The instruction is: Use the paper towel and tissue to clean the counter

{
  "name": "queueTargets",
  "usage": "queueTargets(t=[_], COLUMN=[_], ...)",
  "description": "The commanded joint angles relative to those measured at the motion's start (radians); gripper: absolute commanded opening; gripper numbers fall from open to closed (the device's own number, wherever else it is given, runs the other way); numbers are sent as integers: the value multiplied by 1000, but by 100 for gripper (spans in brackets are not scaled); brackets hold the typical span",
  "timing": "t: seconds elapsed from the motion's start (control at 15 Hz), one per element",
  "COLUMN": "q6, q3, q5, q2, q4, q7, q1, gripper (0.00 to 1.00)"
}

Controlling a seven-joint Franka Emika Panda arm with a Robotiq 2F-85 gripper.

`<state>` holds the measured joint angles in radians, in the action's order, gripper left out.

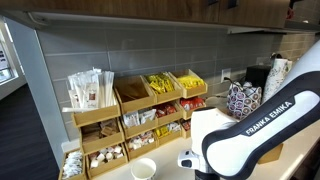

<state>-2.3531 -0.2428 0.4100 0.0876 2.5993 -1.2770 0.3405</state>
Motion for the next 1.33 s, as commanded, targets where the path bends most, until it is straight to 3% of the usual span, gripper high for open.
queueTargets(t=[0.0,0.2,0.4,0.6,0.67,0.73,0.87,1.27], q6=[-7,3,13,24,21,14,-2,45], q3=[-3,-7,-6,5,8,11,15,40], q5=[-26,-35,-46,-35,-33,-30,-32,-2], q2=[21,81,137,180,190,202,230,260], q4=[33,53,74,90,97,104,123,141], q7=[13,16,13,-2,-3,-1,4,-43], q1=[-9,-1,11,30,35,40,46,94], gripper=[32,45,70,89,78,58,63,16])
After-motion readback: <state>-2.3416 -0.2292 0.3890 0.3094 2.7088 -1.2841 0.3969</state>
